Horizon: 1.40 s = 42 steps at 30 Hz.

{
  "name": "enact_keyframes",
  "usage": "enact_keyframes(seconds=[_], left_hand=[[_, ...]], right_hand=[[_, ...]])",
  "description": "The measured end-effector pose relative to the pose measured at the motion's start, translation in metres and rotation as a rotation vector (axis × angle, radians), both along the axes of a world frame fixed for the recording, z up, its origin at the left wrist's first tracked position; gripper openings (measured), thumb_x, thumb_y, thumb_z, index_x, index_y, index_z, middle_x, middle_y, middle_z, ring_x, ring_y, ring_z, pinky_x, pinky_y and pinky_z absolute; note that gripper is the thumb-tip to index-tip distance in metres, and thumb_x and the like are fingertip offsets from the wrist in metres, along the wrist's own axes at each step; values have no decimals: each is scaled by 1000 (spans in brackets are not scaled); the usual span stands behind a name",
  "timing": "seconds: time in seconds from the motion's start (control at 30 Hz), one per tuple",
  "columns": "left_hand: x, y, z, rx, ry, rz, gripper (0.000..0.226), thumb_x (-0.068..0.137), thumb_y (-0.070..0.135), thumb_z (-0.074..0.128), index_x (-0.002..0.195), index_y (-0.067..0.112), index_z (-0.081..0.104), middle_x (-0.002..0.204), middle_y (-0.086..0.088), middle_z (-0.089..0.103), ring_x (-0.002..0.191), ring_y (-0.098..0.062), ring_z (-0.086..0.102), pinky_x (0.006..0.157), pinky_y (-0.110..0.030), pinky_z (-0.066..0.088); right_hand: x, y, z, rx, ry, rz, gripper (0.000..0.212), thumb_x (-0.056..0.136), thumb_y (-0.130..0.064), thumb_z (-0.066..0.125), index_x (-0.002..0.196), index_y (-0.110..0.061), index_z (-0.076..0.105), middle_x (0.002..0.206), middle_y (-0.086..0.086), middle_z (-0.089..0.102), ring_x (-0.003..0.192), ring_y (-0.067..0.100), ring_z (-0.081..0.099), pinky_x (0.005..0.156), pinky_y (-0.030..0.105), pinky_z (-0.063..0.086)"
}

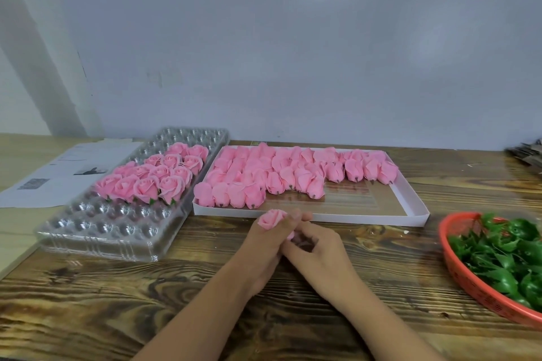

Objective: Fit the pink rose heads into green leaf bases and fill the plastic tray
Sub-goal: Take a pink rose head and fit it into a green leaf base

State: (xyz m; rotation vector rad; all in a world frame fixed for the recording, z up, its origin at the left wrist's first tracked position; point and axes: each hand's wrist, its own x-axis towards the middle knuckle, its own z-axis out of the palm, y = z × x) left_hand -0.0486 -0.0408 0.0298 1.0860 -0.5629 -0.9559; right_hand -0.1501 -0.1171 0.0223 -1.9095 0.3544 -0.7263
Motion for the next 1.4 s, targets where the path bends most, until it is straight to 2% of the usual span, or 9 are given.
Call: enact_keyframes(seconds=[0.07, 0.17, 0.33, 0.5, 0.7, 0.9, 1.13, 1.3, 1.4], left_hand=[[2, 1, 0, 11, -38, -24, 24, 87, 36, 74, 98, 15, 81, 100, -11, 75, 98, -25, 71, 90, -36, 55], [3, 5, 0, 20, -84, -77, 34, 87, 47, 70, 103, 18, 79, 101, -10, 72, 94, -24, 64, 73, -33, 51], [8, 8, -1, 14, -164, -186, 74, 60, 75, 82, 106, 17, 78, 98, -16, 60, 82, -29, 52, 69, -32, 47], [10, 11, -2, 30, -176, -213, 68, 65, 73, 81, 105, 18, 79, 89, -6, 62, 67, -10, 49, 60, -22, 44], [0, 1, 0, 96, 10, 82, 35, 92, 40, 66, 102, 8, 74, 93, -12, 75, 84, -20, 73, 74, -30, 59], [-4, 1, 0, 48, 81, 61, 39, 78, 48, 72, 93, 13, 81, 90, -11, 76, 83, -19, 75, 70, -25, 59], [2, 6, 0, 26, -15, -41, 53, 72, 70, 74, 95, 24, 82, 94, -6, 74, 80, -18, 65, 68, -28, 51], [7, 10, 3, 13, -121, -123, 72, 61, 81, 76, 104, 23, 79, 107, -2, 73, 101, -25, 63, 92, -45, 49], [8, 11, 5, 10, -192, -148, 75, 63, 79, 77, 109, 20, 77, 96, -12, 66, 92, -25, 63, 88, -39, 55]], right_hand=[[-1, -2, 3, 96, 32, 91, 26, 88, -20, 66, 90, -45, 73, 79, -10, 70, 75, 0, 63, 70, 17, 50], [-1, -4, 4, 294, 61, 199, 18, 84, -26, 64, 95, -29, 78, 82, 0, 67, 78, 10, 61, 72, 31, 55], [-3, -11, 4, 635, 79, 389, 12, 81, -19, 68, 83, -13, 78, 82, 7, 64, 77, 13, 59, 68, 25, 51], [-3, -12, 3, 838, 94, 473, 11, 81, -22, 73, 82, -11, 74, 79, 7, 65, 74, 13, 61, 67, 25, 54], [7, 4, -14, 44, 102, -90, 19, 81, -28, 75, 93, -39, 66, 86, -18, 71, 79, 2, 68, 71, 14, 52], [6, 7, -14, -82, 22, -127, 17, 80, -43, 65, 93, -55, 63, 90, -22, 69, 82, 0, 67, 71, 15, 53], [3, 2, -4, 277, -28, 110, 26, 89, -6, 68, 77, -27, 77, 65, -4, 67, 65, 6, 60, 63, 17, 48], [1, -3, 3, 801, -12, 317, 16, 80, -21, 69, 79, -7, 76, 75, 12, 66, 65, 17, 61, 61, 22, 52], [2, -5, 4, 1011, -9, 348, 20, 76, -24, 67, 84, -7, 73, 69, 9, 62, 59, 15, 58, 54, 21, 49]])
